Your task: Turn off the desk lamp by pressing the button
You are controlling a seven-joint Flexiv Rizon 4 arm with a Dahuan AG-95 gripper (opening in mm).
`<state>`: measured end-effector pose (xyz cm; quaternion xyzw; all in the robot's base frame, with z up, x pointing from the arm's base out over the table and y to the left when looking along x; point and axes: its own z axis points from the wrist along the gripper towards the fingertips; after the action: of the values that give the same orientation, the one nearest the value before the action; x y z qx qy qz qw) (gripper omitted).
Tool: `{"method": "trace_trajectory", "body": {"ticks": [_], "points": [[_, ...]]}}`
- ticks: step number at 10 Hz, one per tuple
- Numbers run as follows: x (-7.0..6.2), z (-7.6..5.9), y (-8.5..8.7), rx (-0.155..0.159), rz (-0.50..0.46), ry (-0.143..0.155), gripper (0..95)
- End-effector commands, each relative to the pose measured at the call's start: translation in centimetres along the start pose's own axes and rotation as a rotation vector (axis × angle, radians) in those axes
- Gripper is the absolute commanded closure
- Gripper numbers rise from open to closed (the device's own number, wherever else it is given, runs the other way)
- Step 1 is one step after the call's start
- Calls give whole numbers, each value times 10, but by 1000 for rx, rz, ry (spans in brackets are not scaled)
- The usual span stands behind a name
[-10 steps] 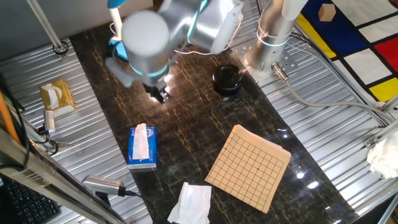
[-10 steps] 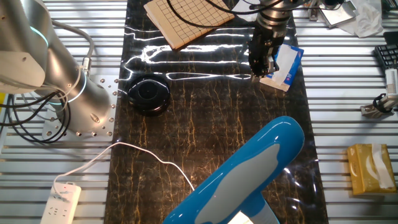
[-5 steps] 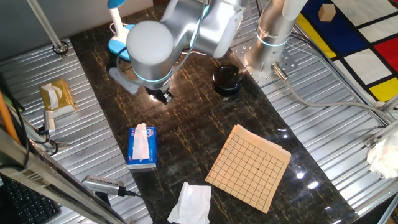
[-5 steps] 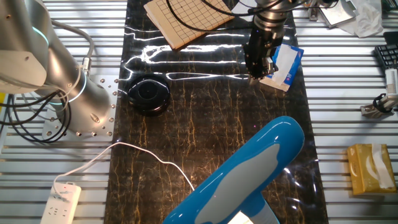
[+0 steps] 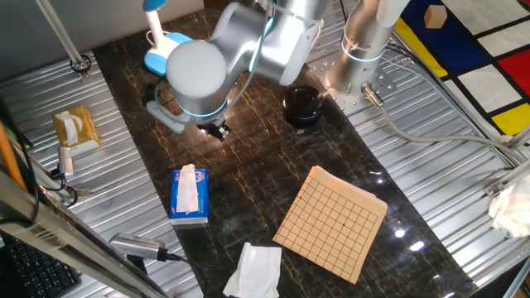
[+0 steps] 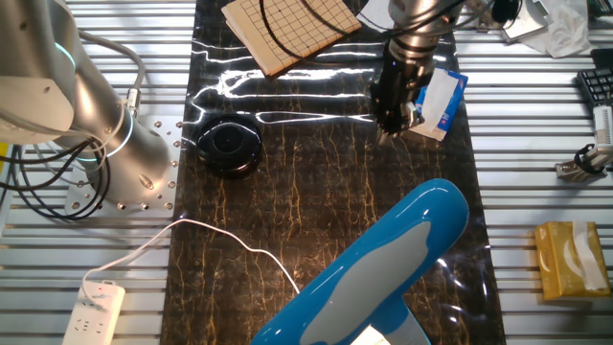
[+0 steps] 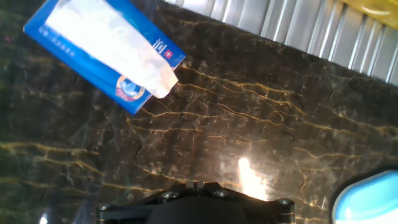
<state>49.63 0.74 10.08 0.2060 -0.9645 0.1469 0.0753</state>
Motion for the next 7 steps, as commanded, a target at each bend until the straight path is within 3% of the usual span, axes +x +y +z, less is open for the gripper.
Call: {"method": "trace_trajectory", "body": {"ticks": [1, 3, 4, 5, 6, 7], "points": [[33, 12, -33, 14, 49, 0, 950], [73, 30, -72, 18, 29, 10, 950], [81, 31, -81, 18, 21, -4, 950], [87, 23, -96, 13, 22, 31, 950], [89, 20, -104, -9, 34, 33, 950], [88, 20, -104, 6, 41, 32, 950]]}}
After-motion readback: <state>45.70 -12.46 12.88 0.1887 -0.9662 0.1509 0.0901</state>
